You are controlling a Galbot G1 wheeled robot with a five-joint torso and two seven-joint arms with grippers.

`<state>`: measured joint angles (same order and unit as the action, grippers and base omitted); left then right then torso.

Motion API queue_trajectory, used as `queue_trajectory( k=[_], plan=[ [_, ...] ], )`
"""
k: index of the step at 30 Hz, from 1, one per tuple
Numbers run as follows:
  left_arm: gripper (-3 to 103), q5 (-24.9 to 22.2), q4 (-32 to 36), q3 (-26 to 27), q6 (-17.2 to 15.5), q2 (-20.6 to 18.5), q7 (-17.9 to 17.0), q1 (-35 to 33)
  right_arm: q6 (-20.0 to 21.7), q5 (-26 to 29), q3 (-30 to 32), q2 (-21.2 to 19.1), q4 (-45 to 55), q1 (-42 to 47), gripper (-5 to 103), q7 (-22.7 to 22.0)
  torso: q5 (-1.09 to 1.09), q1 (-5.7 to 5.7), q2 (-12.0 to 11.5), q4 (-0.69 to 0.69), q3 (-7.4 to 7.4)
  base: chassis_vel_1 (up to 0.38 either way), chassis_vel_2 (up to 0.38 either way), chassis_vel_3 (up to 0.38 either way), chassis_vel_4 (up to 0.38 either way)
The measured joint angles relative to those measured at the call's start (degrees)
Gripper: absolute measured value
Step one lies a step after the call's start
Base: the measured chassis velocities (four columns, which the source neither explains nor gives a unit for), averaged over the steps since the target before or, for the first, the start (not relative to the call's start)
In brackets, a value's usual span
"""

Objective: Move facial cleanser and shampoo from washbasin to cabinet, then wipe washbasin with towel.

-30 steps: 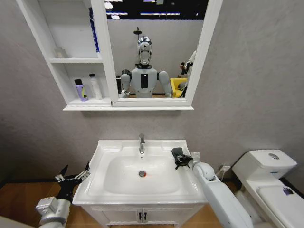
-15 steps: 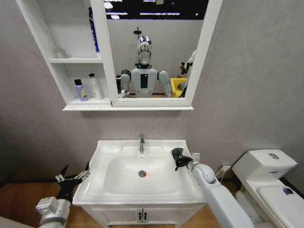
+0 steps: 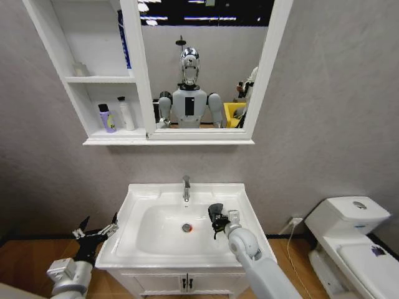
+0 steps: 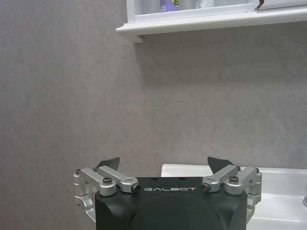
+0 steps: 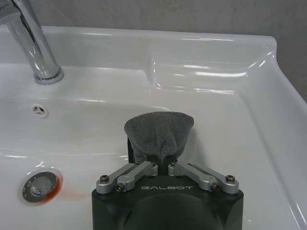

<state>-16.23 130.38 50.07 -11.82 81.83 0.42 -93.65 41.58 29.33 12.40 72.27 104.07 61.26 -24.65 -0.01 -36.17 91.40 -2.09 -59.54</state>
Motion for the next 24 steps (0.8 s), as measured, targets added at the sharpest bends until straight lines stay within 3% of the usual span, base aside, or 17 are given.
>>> queue_trajectory(
  k=[11,24],
  plan=[
    [100,0.0,0.0,0.0,0.0,0.0,0.0,0.0,-2.68,-2.38,1.7,0.6,-4.41,0.49,4,4.13,0.01,0.0,0.0,-0.01,0.0,0.0,0.0,0.0,0.0],
    [100,0.0,0.0,0.0,0.0,0.0,0.0,0.0,-5.77,-6.48,-1.42,3.48,-12.0,-1.59,4,7.64,0.0,0.0,-0.01,-0.01,0.0,0.0,0.0,0.0,0.0]
  ],
)
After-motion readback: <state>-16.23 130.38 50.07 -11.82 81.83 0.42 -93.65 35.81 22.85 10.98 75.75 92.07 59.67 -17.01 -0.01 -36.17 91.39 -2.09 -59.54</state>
